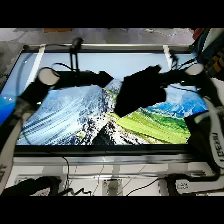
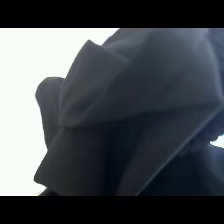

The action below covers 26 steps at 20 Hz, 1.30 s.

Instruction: Fold the clothes and pants, and hang the long-sleeved shirts on hangers.

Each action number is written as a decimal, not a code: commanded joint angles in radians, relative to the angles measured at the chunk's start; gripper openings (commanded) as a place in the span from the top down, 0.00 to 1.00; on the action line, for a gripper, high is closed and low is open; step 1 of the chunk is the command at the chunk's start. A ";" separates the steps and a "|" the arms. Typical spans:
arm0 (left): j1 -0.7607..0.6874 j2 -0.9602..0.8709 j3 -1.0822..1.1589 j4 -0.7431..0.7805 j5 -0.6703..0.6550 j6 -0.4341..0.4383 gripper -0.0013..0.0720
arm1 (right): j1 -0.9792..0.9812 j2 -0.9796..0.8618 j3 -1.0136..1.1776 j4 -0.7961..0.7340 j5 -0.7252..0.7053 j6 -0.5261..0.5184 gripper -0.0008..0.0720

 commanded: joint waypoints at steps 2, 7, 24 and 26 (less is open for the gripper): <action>0.045 0.238 0.001 0.033 -0.039 0.000 0.03 | -0.249 0.290 0.035 -0.276 0.169 0.137 0.96; 0.045 0.401 0.001 0.145 -0.039 0.000 0.03 | -0.649 0.483 0.034 -0.648 0.341 0.132 0.96; 0.045 0.433 0.000 0.177 -0.039 -0.001 0.02 | -1.060 0.441 -0.005 -0.395 0.469 0.074 0.96; 0.045 0.433 0.000 0.177 -0.039 -0.001 0.02 | -0.892 0.440 -0.034 -0.407 0.438 0.027 0.96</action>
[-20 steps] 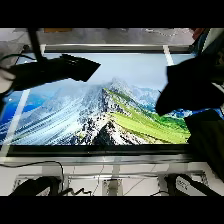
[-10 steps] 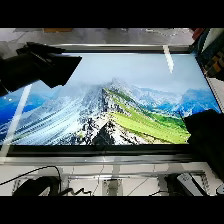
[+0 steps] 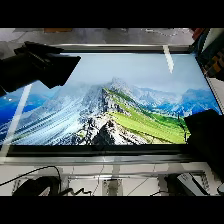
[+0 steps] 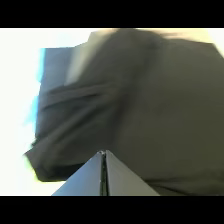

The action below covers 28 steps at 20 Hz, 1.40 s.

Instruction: Fold the clothes and pants, and hang the long-sleeved shirts on hangers.

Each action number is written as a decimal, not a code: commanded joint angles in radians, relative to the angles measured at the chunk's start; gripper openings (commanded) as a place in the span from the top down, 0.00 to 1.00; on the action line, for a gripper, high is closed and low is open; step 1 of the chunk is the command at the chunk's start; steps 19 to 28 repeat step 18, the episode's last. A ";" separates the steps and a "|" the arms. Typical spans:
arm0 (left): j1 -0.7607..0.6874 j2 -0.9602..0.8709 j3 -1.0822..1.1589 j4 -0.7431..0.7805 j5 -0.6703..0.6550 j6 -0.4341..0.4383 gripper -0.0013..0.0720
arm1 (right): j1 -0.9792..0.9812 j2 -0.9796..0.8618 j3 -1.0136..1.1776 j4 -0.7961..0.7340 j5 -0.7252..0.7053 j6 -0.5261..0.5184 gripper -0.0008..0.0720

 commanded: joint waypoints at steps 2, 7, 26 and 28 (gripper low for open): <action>0.001 0.001 0.000 0.000 0.000 0.000 0.02 | 0.345 -0.005 -0.035 0.000 -0.069 -0.150 0.96; 0.001 0.001 0.000 0.000 0.000 0.000 0.02 | 0.779 -0.004 -0.035 -0.061 -0.183 -0.259 0.96; 0.001 0.001 0.000 0.000 0.000 0.000 0.02 | 1.178 -0.038 -0.035 -0.196 -0.279 -0.370 0.96; 0.001 0.001 0.000 0.000 0.000 0.000 0.02 | 1.178 -0.038 -0.035 -0.196 -0.279 -0.370 0.96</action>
